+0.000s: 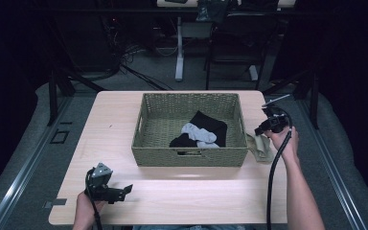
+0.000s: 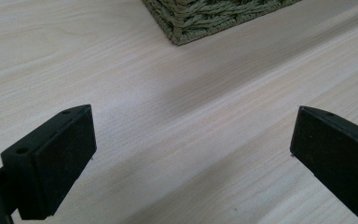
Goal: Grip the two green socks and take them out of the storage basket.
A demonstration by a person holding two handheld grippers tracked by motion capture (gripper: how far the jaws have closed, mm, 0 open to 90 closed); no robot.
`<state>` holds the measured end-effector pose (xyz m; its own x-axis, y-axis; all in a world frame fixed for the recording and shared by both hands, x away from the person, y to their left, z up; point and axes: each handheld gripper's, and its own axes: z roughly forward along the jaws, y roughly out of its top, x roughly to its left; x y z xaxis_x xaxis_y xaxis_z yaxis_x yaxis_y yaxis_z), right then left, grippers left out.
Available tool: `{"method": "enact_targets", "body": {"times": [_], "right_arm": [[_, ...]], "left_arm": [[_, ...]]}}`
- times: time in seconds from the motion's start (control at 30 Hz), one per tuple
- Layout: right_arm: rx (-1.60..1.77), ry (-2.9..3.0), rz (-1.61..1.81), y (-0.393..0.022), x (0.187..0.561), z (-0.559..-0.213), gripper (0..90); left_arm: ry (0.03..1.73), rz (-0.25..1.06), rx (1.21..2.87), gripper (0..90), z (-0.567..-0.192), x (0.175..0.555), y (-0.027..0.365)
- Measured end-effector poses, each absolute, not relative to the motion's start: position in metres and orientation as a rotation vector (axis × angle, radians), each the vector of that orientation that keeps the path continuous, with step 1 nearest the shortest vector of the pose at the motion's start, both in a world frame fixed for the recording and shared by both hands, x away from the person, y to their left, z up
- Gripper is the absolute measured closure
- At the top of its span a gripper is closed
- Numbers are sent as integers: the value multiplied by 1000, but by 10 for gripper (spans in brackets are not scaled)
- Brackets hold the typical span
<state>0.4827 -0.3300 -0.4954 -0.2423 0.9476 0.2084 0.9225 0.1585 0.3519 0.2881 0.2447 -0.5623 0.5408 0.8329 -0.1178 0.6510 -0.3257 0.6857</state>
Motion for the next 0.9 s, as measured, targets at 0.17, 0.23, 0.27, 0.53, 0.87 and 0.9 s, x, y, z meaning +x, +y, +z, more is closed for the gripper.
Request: {"method": "enact_targets", "body": {"times": [0.17, 0.23, 0.27, 0.53, 0.87, 0.9], "right_arm": [[1906, 2330, 609, -328, 485, -510, 819], [1907, 2331, 612, -328, 484, -513, 762], [1907, 2322, 614, -327, 483, -513, 720], [1858, 2284, 691, -336, 461, -495, 390], [1774, 2267, 760, -346, 413, -473, 168], [1758, 2274, 735, -347, 408, -471, 153]], "left_arm": [[1190, 329, 2081, 2, -562, 288, 244], [1193, 335, 2079, 2, -562, 288, 245], [1191, 335, 2081, 3, -562, 288, 245], [1187, 325, 2077, 2, -562, 288, 245], [1192, 324, 2071, 2, -562, 288, 246], [1193, 324, 2070, 2, -562, 288, 245]]}}
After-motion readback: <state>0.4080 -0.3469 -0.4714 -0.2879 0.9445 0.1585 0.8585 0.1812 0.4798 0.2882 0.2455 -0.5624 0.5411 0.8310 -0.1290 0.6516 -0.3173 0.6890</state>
